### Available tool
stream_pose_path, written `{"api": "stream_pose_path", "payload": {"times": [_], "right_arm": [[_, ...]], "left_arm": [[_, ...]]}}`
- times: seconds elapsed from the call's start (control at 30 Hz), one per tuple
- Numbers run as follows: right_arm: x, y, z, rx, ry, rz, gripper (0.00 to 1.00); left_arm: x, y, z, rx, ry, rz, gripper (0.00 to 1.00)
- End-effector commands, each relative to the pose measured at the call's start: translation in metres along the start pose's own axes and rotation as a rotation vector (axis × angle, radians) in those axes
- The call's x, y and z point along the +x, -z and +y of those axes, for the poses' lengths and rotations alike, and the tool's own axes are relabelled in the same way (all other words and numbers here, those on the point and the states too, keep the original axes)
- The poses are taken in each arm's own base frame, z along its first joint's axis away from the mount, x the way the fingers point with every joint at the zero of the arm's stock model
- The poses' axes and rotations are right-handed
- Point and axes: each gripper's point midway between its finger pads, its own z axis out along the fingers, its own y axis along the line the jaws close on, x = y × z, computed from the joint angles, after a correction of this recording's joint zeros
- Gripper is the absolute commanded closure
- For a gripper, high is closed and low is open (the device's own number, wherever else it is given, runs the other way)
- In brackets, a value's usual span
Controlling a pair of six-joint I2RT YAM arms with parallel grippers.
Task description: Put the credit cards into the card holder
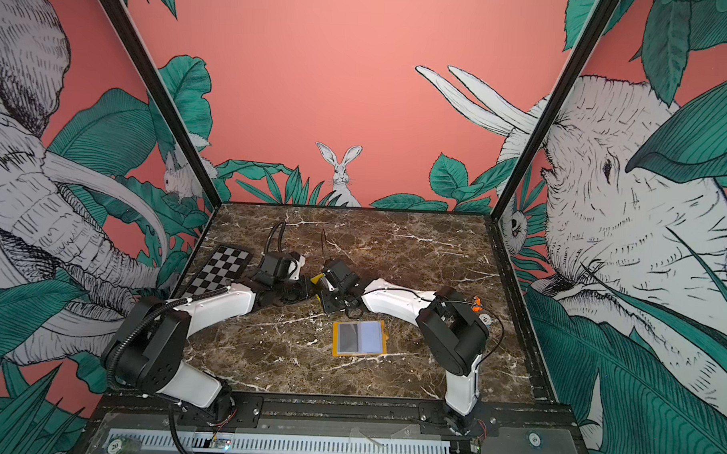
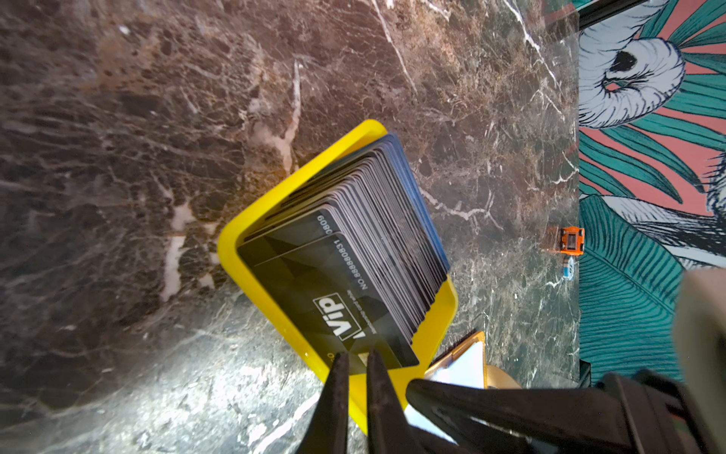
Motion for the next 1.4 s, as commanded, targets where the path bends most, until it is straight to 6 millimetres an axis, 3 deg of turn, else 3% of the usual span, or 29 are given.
{"api": "stream_pose_path", "payload": {"times": [0.0, 0.13, 0.3, 0.83, 1.0, 1.37], "right_arm": [[-0.009, -0.003, 0.013, -0.045, 0.023, -0.019, 0.81], [-0.009, -0.002, 0.009, -0.019, 0.019, -0.026, 0.81], [-0.011, 0.012, -0.028, 0.176, -0.031, -0.076, 0.81], [-0.013, 0.017, -0.038, 0.191, -0.075, -0.089, 0.72], [-0.015, 0.009, -0.021, 0.092, -0.051, -0.077, 0.73], [-0.015, 0.001, -0.018, 0.074, -0.043, -0.058, 0.76]], "left_arm": [[-0.002, 0.005, -0.003, 0.016, -0.004, -0.008, 0.87], [-0.002, 0.006, -0.004, 0.021, -0.001, -0.009, 0.87], [0.001, 0.005, -0.003, 0.025, -0.001, 0.005, 0.86], [0.004, 0.003, -0.002, 0.032, 0.005, 0.011, 0.87], [0.002, 0.001, -0.004, 0.047, 0.011, 0.009, 0.87], [0.001, 0.003, -0.007, 0.049, 0.003, 0.012, 0.87]]}}
